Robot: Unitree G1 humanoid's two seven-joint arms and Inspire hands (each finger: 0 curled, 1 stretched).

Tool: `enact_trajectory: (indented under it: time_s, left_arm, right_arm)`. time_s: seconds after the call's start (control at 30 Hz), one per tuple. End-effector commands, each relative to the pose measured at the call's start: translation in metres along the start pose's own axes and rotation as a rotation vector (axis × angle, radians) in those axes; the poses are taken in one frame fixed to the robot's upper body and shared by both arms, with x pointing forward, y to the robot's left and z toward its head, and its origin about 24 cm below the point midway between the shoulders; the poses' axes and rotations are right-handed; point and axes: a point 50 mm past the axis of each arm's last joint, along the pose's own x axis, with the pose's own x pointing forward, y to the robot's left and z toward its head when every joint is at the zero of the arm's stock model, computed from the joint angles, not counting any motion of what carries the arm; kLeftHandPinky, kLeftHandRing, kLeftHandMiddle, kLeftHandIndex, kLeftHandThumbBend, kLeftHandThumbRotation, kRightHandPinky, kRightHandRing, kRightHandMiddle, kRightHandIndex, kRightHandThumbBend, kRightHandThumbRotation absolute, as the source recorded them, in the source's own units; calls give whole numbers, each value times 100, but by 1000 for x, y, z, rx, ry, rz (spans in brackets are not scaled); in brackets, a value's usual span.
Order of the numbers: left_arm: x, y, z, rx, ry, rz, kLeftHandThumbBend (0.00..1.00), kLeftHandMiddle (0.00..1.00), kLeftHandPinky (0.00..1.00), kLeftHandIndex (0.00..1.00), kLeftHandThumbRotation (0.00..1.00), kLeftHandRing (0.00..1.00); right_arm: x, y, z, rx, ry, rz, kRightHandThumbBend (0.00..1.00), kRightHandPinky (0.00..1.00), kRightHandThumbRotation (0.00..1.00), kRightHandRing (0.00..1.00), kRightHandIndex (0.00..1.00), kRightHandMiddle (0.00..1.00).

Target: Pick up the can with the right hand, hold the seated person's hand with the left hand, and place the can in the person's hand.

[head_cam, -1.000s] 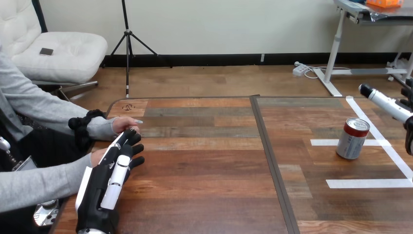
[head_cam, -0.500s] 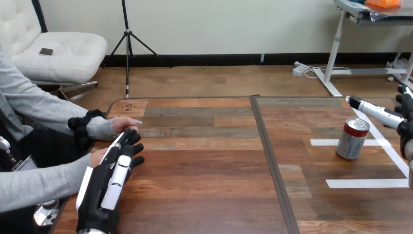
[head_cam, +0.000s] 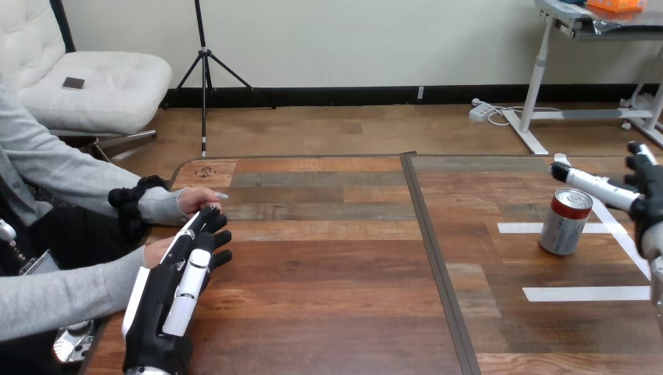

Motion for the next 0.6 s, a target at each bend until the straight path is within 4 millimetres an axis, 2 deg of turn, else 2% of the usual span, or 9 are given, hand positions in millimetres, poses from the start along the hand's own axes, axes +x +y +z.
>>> enact_trajectory:
  time_s: [0.0, 0.03, 0.27, 0.57]
  left_arm:
    - [18, -2, 15, 5, -79, -13, 59, 88, 82, 87, 84, 86]
    - [18, -2, 16, 4, -78, -14, 60, 88, 82, 87, 83, 86]
    - [17, -2, 16, 7, -77, -15, 59, 88, 82, 88, 83, 86]
    - [17, -1, 16, 7, -82, -15, 57, 88, 82, 87, 83, 86]
  right_arm:
    - [3, 18, 14, -29, -28, 44, 100, 84, 31, 97, 100, 99]
    - [3, 19, 14, -34, -27, 45, 100, 79, 31, 95, 100, 98]
    - [3, 22, 15, -57, -28, 67, 100, 66, 33, 94, 100, 97]
    - [3, 26, 15, -81, -24, 94, 100, 71, 33, 97, 100, 100]
